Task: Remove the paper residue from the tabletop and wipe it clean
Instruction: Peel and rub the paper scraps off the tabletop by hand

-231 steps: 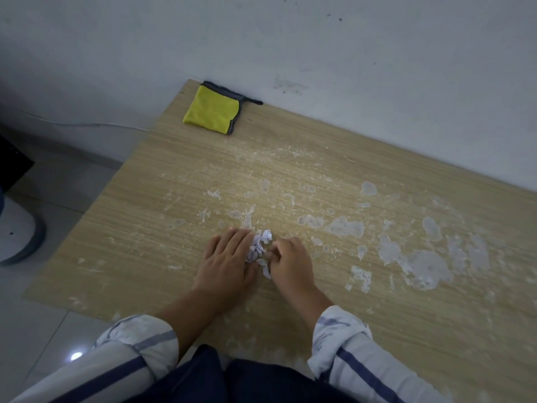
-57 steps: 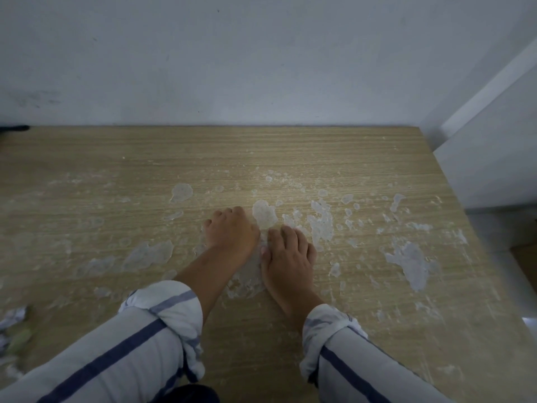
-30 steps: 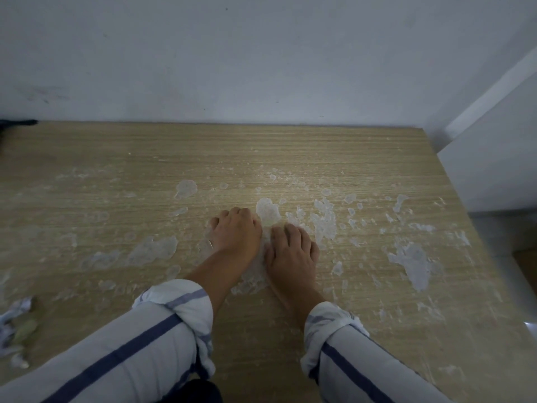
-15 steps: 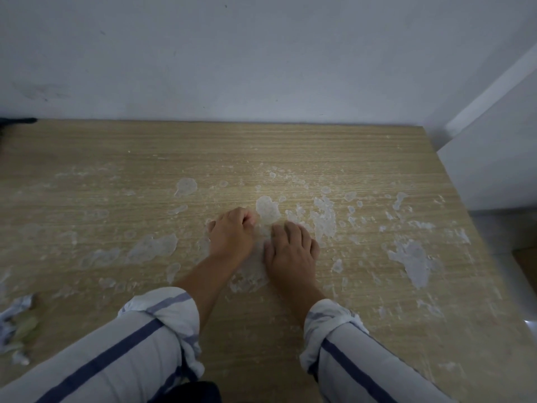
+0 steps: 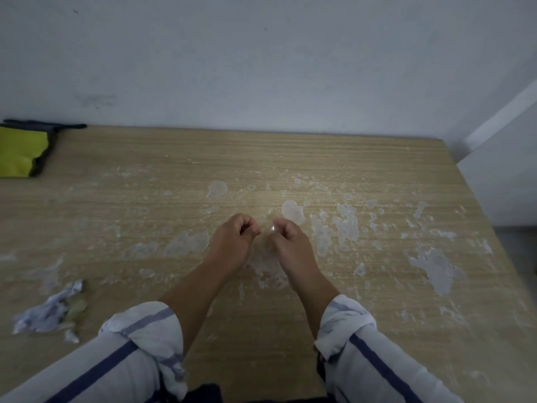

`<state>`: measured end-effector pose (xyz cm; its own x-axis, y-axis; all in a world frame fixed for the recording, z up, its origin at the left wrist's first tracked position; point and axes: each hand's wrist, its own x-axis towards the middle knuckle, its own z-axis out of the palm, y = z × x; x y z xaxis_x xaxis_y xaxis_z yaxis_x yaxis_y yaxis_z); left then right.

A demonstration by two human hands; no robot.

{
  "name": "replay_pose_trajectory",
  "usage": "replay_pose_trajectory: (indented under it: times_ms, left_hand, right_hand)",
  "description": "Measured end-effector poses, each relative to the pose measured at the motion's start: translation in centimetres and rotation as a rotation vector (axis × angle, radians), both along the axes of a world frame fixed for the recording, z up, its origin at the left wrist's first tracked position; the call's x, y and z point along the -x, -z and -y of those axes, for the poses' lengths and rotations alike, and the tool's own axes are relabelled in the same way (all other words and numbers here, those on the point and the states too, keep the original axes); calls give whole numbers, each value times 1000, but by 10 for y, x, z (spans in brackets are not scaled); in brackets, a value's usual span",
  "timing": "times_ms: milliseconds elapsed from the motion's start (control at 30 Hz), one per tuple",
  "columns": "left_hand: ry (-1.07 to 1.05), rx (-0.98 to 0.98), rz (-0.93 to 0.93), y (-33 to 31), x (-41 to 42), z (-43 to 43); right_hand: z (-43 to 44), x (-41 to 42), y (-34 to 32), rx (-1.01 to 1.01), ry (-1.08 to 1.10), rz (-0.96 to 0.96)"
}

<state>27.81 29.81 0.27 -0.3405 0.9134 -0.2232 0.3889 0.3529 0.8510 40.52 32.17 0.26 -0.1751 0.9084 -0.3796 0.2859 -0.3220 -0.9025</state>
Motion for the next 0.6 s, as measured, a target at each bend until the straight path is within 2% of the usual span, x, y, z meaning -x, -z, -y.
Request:
replay_pose_trajectory:
  times_ms: [167, 600]
  left_hand:
    - [-20, 14, -15, -5, 32, 28]
    - [-261, 23, -117, -24, 151, 122]
  right_hand:
    - [19, 35, 1, 29, 58, -66]
    - [99, 173, -12, -61, -62, -47]
